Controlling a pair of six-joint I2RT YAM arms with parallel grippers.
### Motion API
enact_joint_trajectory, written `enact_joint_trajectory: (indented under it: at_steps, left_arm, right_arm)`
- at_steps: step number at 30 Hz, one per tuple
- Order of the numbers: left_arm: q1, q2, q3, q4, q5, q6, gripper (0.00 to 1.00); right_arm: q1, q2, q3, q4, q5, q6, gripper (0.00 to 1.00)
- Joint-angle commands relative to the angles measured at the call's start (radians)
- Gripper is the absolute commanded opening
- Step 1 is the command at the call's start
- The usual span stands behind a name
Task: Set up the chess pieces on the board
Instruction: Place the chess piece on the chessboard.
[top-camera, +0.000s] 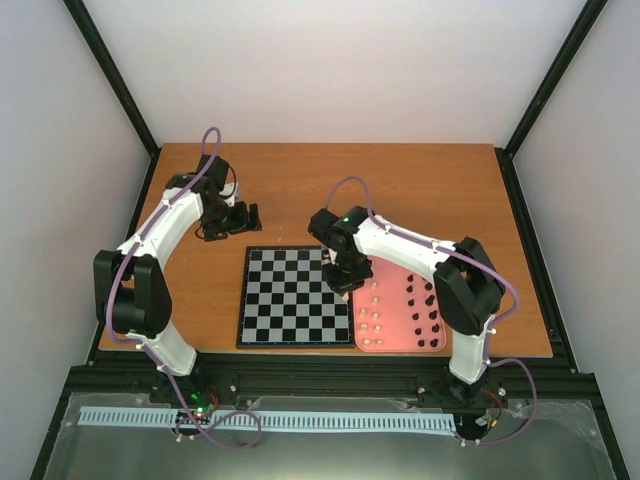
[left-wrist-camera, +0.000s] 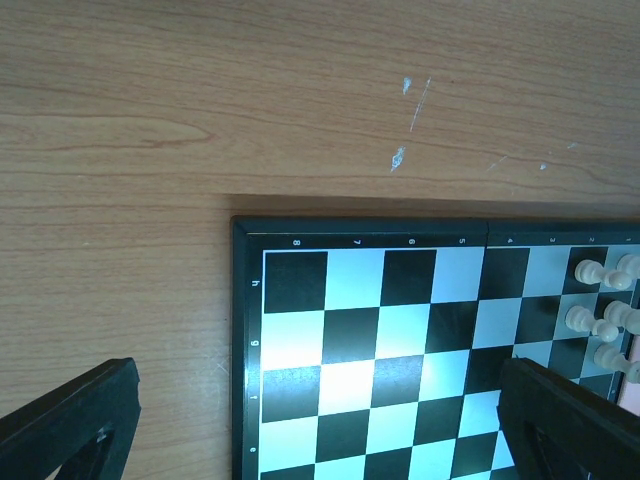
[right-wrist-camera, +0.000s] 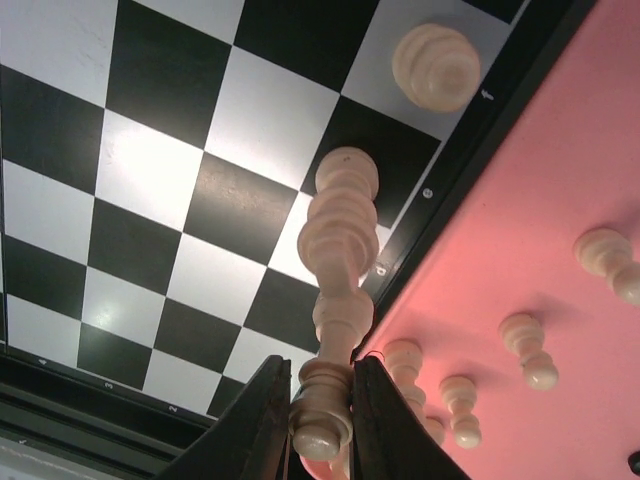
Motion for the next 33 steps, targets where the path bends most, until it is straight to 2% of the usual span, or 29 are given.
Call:
enact_joint_trajectory:
  at_steps: [1,29,33]
  left_arm:
    - [-0.003,-0.032,0.007,0.012,0.007,-0.012,1.00]
    - [-0.004,-0.025,0.008,0.011,0.002,-0.007,1.00]
    - [-0.004,-0.023,0.008,0.011,0.003,-0.007,1.00]
  right_arm:
    - [0.007,0.037,0.002,0.036,-0.004,-0.017,0.03]
    - [0.008,0.105,0.071,0.021,0.020,-0.047,0.04]
    - [0.007,0.104,0.067,0.022,0.017,-0.049,0.07]
